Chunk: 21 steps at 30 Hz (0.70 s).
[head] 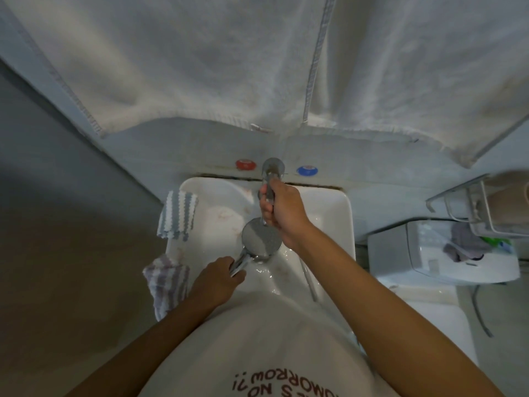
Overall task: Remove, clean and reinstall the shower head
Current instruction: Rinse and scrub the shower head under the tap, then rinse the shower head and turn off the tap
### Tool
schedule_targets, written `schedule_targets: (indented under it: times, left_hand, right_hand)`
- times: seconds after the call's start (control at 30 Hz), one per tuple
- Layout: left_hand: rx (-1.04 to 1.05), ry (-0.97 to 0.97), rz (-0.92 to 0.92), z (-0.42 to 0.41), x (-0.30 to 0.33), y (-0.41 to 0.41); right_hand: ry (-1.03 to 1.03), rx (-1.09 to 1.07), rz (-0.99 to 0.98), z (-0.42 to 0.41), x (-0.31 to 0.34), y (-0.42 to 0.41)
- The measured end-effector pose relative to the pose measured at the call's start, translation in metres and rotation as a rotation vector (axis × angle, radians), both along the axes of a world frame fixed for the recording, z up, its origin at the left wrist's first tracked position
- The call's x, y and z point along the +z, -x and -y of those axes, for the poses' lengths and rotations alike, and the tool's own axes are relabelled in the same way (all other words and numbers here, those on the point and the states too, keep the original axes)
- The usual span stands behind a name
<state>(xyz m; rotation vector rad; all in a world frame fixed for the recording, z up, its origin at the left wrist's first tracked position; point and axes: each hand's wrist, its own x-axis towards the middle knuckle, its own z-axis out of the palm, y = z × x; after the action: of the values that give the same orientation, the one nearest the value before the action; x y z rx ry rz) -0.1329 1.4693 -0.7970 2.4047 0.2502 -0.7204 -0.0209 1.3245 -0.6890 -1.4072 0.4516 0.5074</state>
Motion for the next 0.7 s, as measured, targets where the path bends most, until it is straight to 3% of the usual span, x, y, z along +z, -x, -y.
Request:
schedule_targets:
  times: [0.37,0.63,0.7]
  left_hand:
    - [-0.017,-0.002,0.004,0.0,0.001,0.0]
    - [-0.001,0.003,-0.006,0.001,0.002,0.0]
    - [0.008,-0.002,-0.012,0.0,0.003,0.0]
  right_hand:
    - [0.049,-0.084,0.027,-0.006,-0.002,-0.001]
    - [0.002,-0.006,0.036,0.003,-0.005,-0.002]
    - [0.082,-0.054,0.059,0.014,-0.012,0.001]
